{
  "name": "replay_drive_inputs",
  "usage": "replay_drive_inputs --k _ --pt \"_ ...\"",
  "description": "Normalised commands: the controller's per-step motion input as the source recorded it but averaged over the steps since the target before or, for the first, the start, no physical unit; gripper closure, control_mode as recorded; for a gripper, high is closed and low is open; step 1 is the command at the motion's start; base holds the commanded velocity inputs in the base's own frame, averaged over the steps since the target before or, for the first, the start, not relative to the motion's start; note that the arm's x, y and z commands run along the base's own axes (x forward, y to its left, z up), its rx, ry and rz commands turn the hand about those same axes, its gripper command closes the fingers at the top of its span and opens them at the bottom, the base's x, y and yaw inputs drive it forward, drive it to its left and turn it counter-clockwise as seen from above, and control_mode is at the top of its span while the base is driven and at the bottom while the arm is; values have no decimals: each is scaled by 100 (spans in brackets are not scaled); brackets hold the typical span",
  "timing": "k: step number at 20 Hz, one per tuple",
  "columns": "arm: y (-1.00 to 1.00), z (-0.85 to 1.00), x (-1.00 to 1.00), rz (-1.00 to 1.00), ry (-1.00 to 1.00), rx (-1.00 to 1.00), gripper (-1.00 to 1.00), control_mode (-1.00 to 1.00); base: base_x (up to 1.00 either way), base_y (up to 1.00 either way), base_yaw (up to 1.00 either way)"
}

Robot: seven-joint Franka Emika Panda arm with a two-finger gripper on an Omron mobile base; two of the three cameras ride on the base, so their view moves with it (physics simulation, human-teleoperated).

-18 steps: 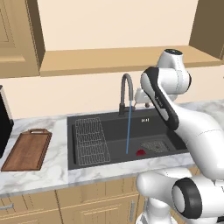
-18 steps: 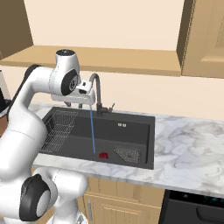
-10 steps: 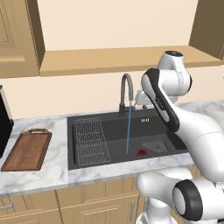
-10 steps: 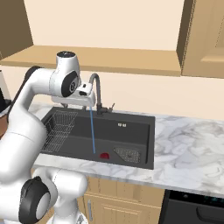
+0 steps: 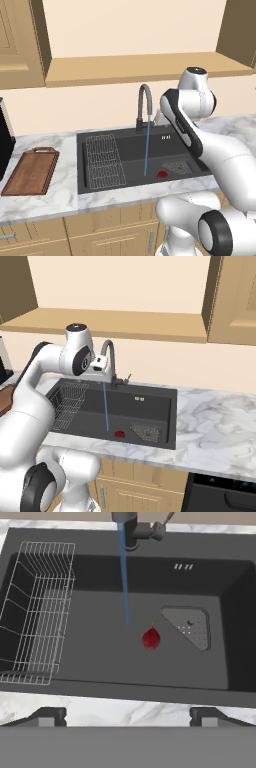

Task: Pick the pear from the sink and place it on the cutting board to airdry. Then turn off the sink faucet.

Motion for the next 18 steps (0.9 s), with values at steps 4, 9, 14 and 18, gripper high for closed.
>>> replay_drive_inputs --k 4,9,14,18 --pt "-18 -5 15 0 0 0 -100 -100 0 0 0" --pt "-14 -16 16 0 0 -2 -100 -100 0 0 0" --pt "-4 -39 14 1 0 -6 -100 -100 0 0 0" --pt "0 -37 13 6 -2 -11 -100 -100 0 0 0"
